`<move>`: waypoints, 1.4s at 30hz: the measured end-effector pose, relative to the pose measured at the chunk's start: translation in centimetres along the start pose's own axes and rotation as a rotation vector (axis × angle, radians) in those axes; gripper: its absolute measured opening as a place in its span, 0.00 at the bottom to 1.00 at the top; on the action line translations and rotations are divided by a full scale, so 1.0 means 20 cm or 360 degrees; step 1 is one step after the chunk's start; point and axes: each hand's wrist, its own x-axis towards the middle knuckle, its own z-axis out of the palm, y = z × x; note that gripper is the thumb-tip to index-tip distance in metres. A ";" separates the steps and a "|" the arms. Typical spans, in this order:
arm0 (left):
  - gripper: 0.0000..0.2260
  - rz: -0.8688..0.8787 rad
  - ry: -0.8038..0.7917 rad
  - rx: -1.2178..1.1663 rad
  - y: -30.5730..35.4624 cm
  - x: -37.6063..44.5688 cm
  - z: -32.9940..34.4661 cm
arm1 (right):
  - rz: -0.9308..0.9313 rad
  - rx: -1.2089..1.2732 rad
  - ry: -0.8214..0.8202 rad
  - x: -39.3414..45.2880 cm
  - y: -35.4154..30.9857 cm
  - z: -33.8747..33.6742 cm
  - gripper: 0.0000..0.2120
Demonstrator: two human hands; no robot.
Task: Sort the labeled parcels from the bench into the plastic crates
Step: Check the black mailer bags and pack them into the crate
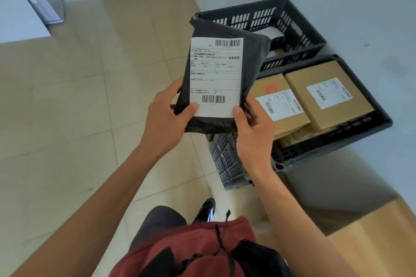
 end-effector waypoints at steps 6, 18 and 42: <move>0.27 -0.0073 -0.0059 -0.0038 -0.12 0.36 0.00 | 0.0062 -0.0080 0.0013 0.31 0.02 0.15 0.15; 0.24 -0.0112 -0.0483 -0.0222 -0.32 1.34 -0.03 | 0.0143 -0.0229 0.0308 1.04 0.02 0.55 0.16; 0.26 0.0260 -0.1305 0.0236 -0.26 2.31 0.74 | 0.0616 -0.0234 0.0806 1.81 0.26 0.41 0.23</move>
